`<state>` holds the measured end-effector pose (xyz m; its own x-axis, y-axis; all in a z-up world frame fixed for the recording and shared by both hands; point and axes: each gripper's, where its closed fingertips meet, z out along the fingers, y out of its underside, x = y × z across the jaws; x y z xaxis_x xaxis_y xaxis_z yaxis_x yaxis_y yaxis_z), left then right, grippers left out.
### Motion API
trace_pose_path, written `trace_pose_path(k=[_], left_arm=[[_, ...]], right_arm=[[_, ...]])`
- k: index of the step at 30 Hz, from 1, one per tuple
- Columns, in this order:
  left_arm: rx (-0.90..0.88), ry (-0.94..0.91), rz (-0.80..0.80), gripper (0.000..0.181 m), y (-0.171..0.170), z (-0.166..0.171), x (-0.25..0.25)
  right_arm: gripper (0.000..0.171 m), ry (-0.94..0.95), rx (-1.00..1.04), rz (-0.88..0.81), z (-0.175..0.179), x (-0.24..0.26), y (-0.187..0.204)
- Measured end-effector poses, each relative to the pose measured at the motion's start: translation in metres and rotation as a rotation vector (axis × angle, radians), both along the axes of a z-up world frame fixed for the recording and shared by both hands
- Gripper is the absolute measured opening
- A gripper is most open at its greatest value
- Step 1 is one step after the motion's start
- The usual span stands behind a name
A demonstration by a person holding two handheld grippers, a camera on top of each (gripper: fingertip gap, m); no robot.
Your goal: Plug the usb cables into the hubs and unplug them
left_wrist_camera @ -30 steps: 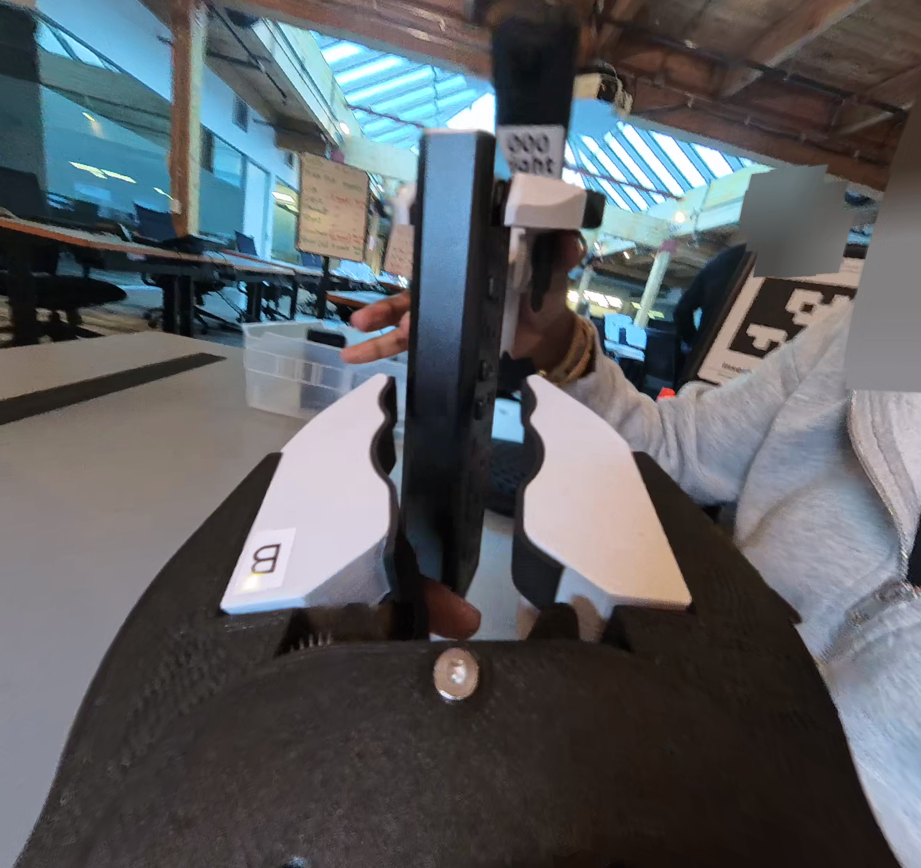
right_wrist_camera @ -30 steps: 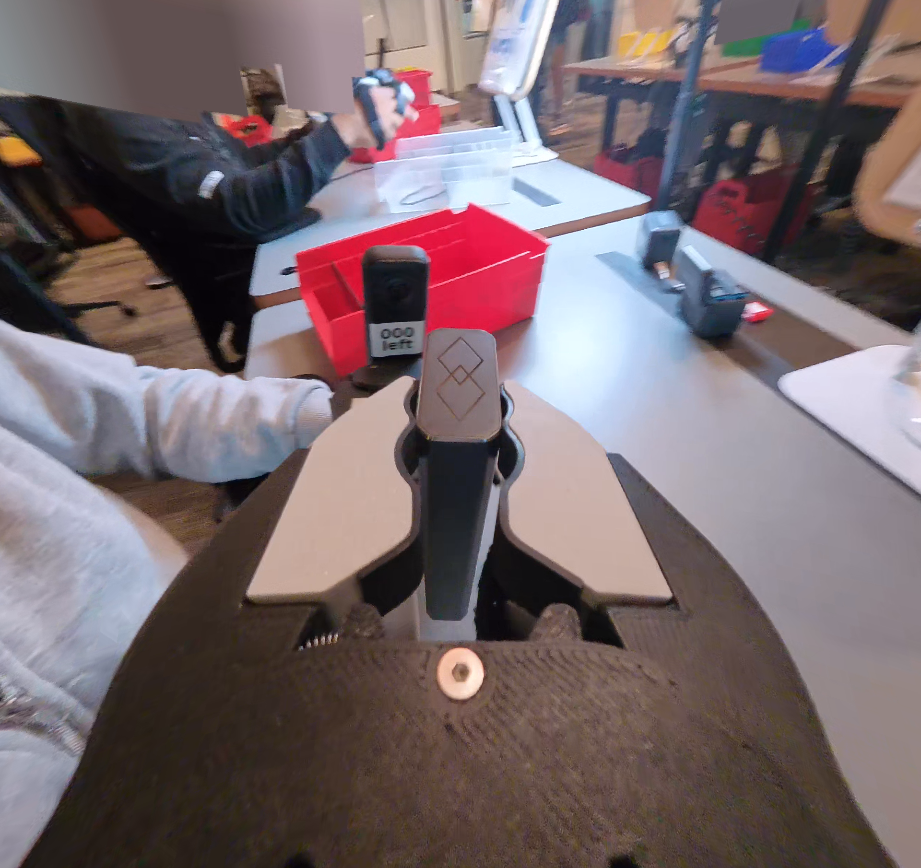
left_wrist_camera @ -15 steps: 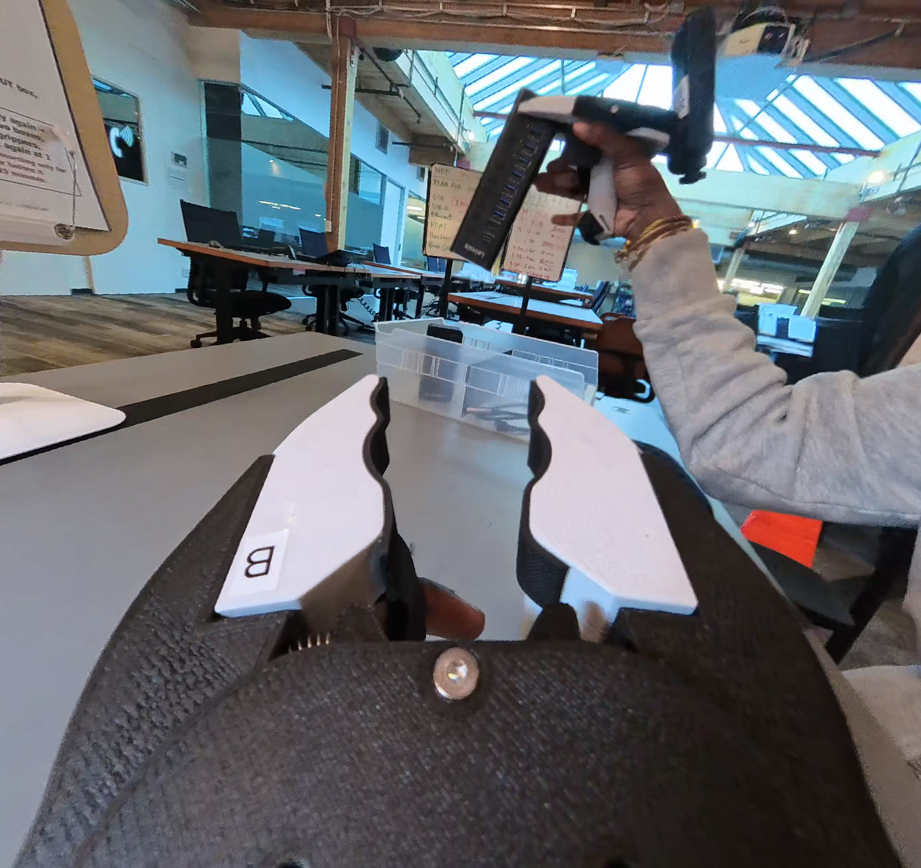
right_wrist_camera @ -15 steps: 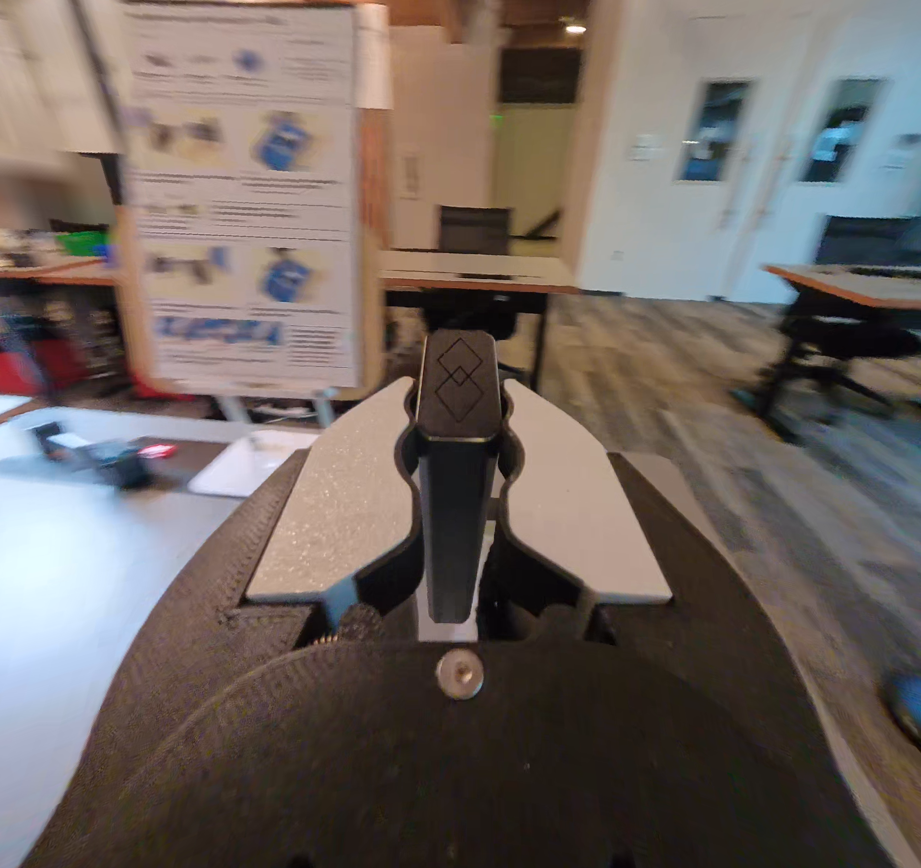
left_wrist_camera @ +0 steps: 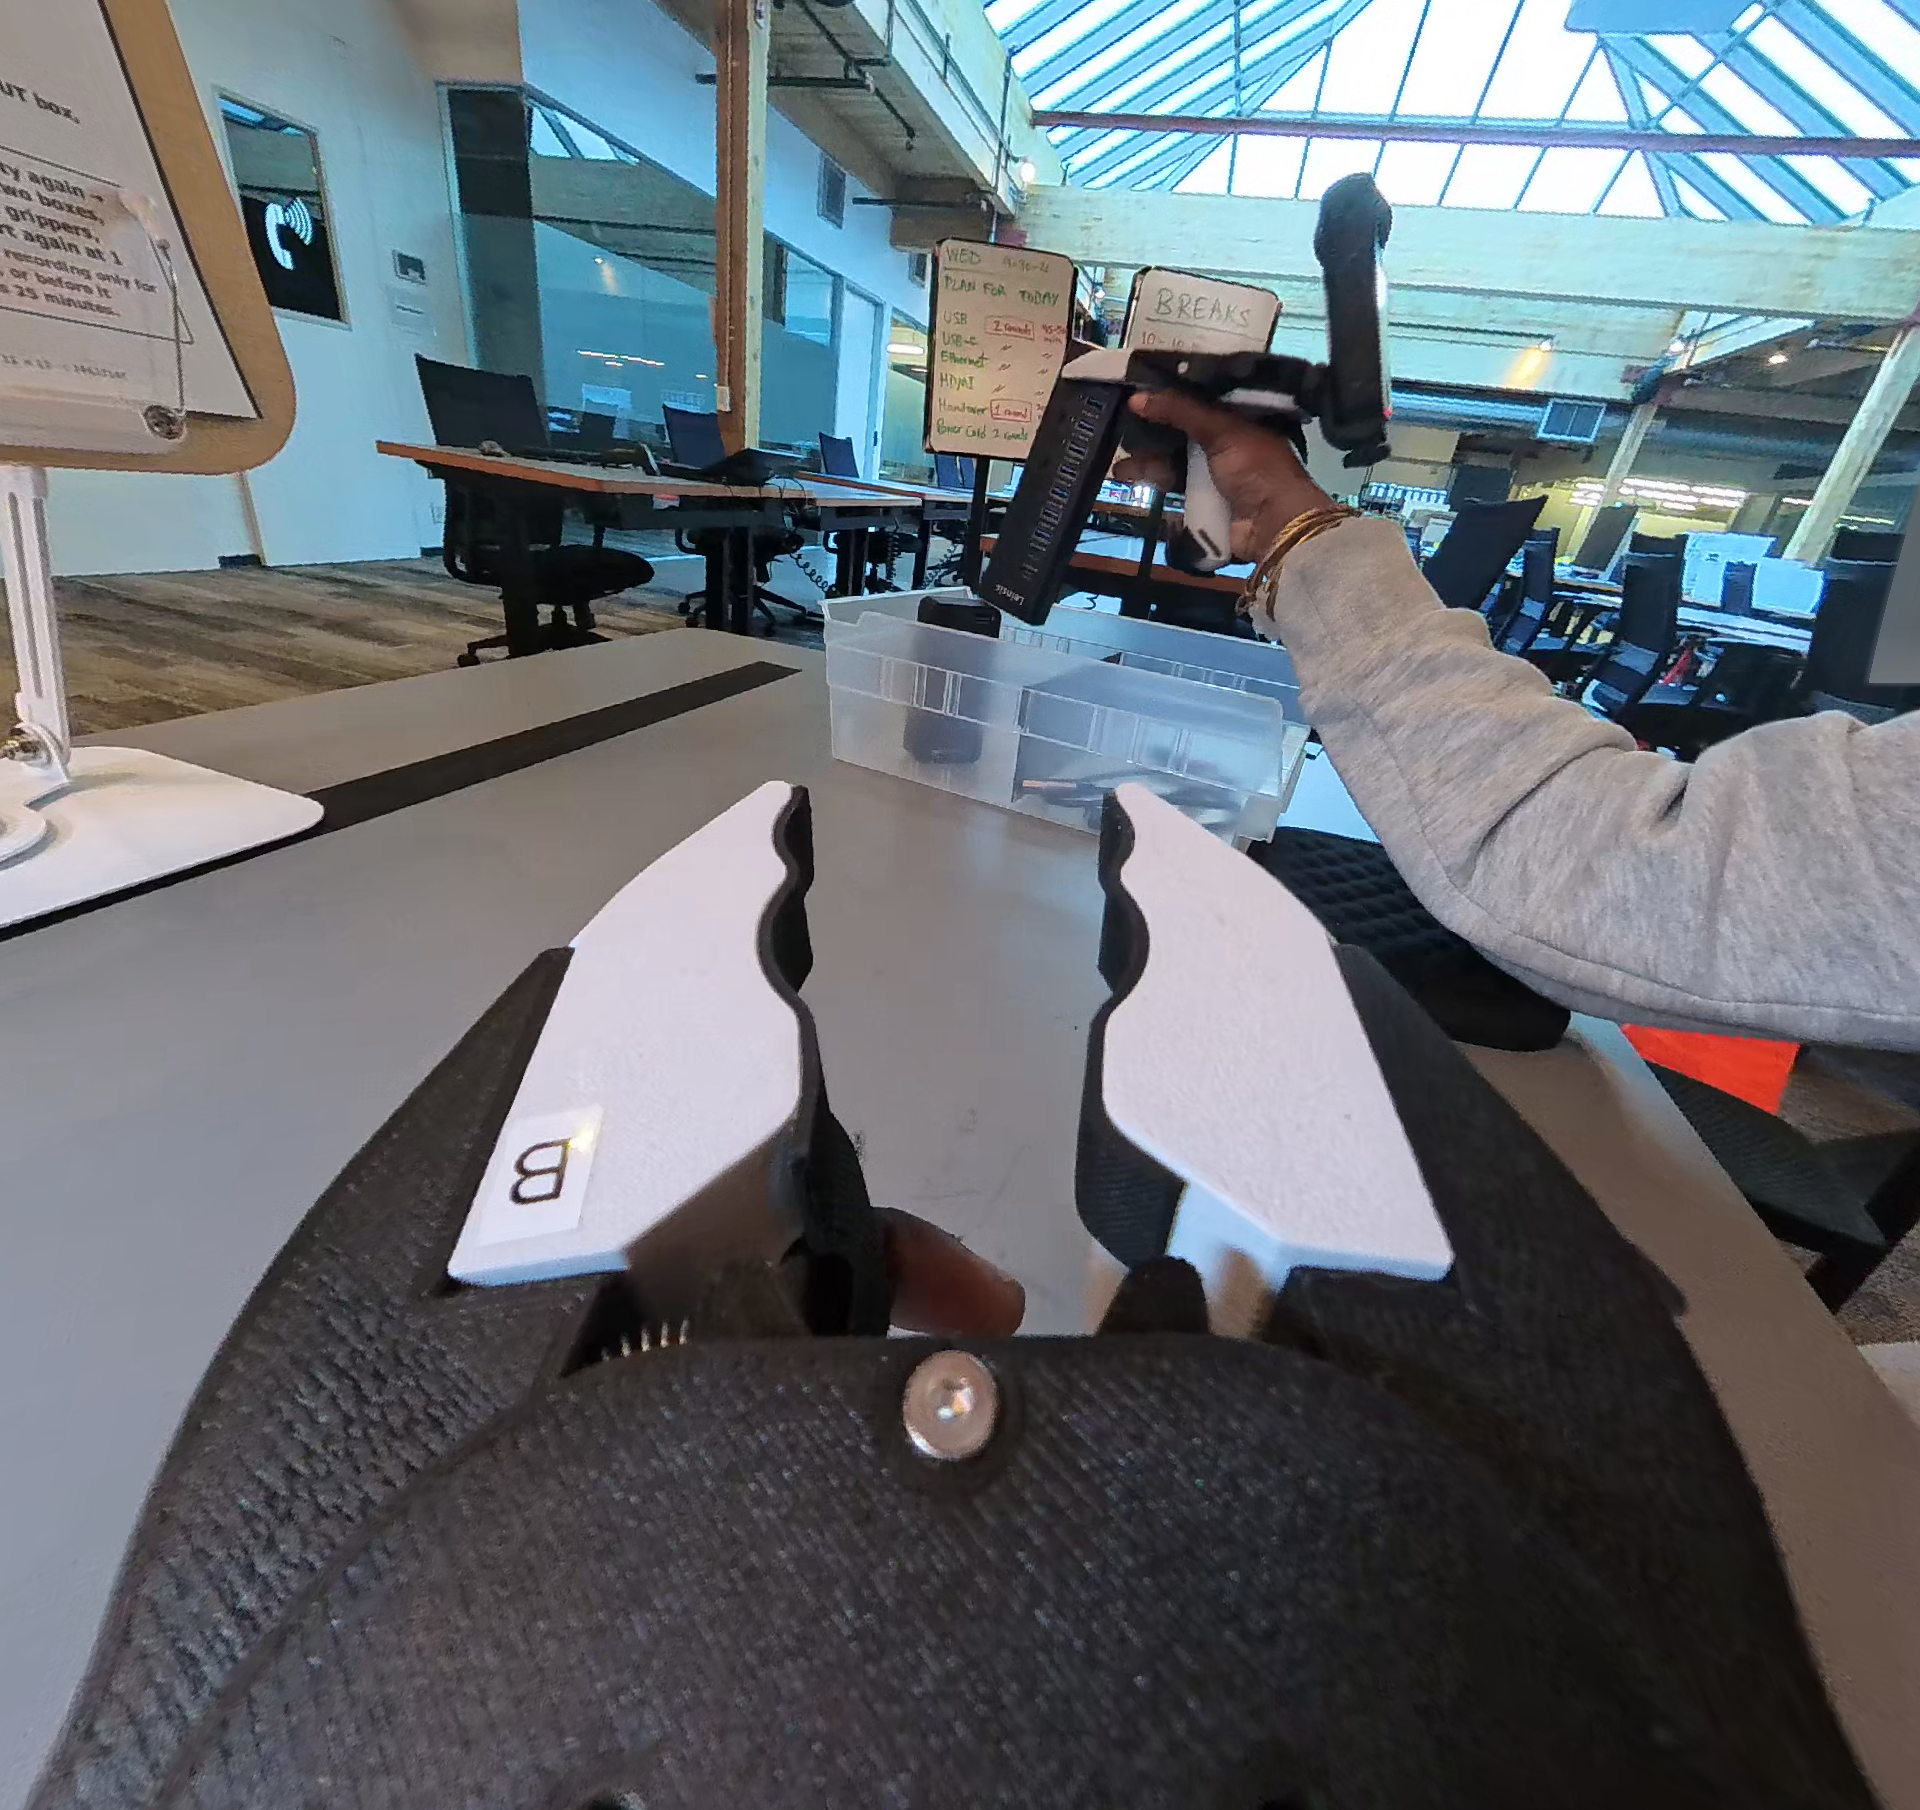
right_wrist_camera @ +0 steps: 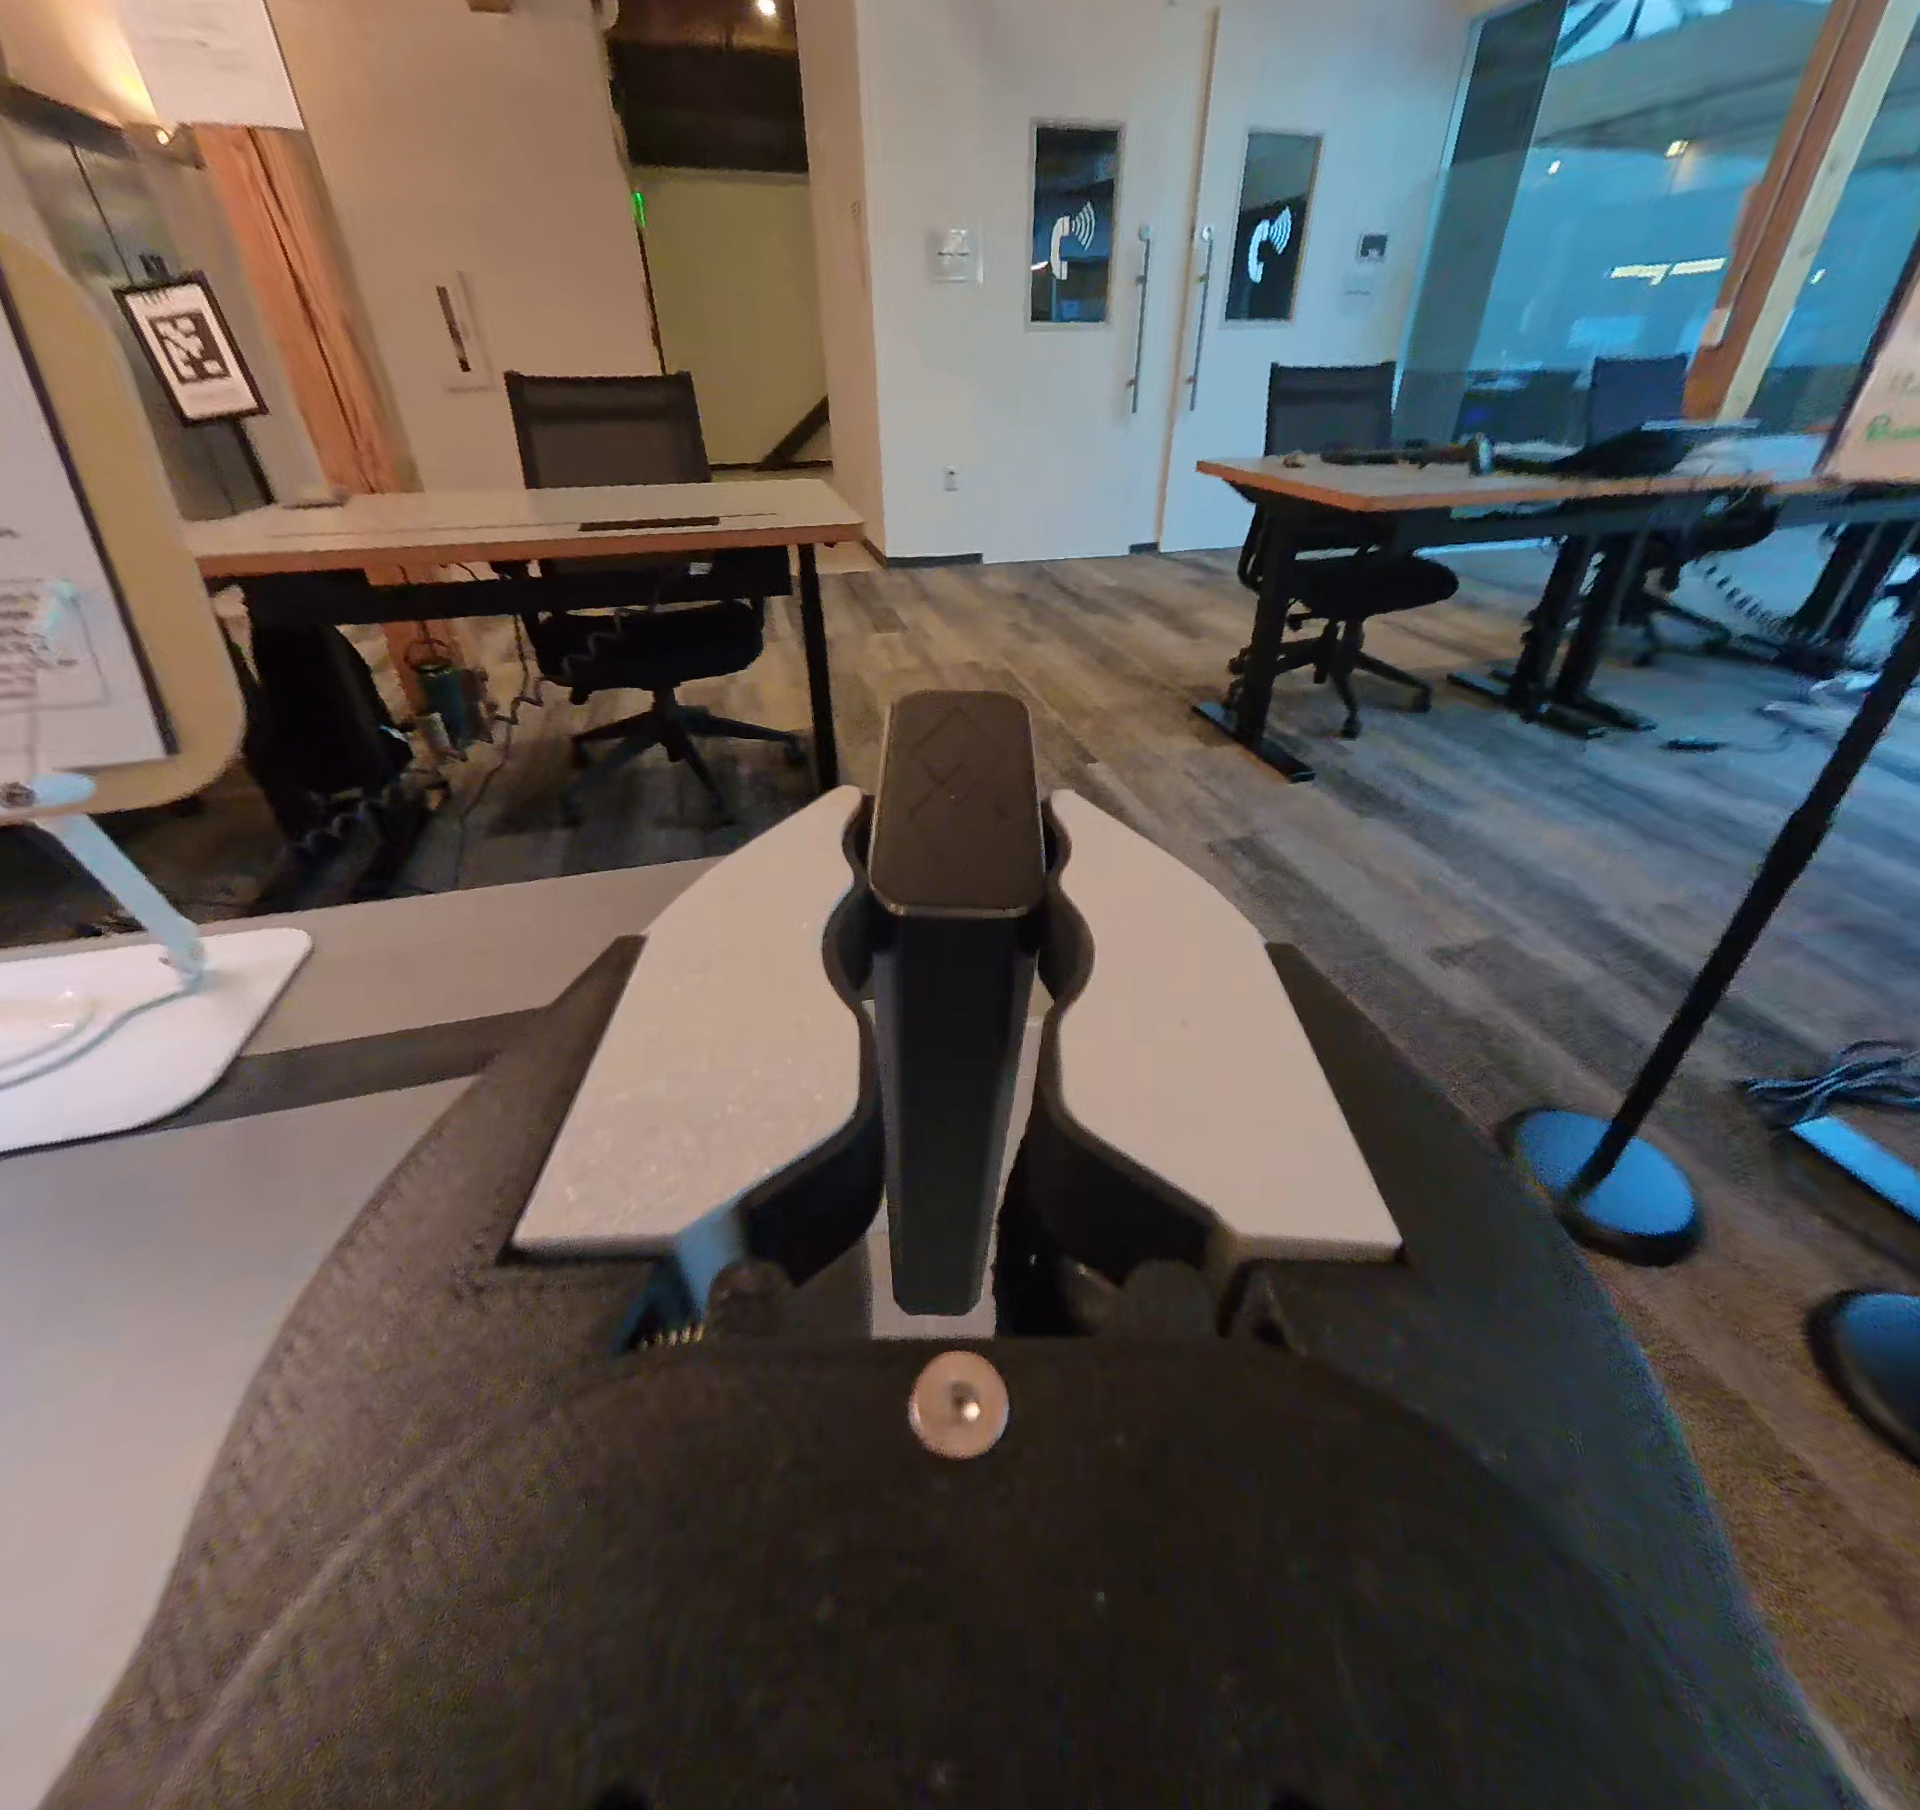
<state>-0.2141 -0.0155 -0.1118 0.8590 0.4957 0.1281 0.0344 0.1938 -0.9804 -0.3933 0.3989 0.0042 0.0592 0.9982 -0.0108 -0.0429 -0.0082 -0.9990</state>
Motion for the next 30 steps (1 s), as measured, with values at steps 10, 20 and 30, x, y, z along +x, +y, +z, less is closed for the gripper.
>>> trace_pose_path(k=[10, 20, 30], left_arm=[[-0.048, 0.023, -0.004, 0.053, 0.005, -0.003, 0.003], [-0.065, 0.029, -0.007, 0.053, 0.007, -0.005, 0.004], [-0.077, 0.037, -0.005, 0.053, 0.008, -0.006, 0.004]], right_arm=[[0.029, -0.188, 0.195, -0.059, -0.068, -0.029, 0.014], [0.029, -0.149, 0.103, -0.011, -0.078, -0.035, 0.015], [0.052, 0.035, 0.026, -0.046, -0.025, -0.003, 0.032]])
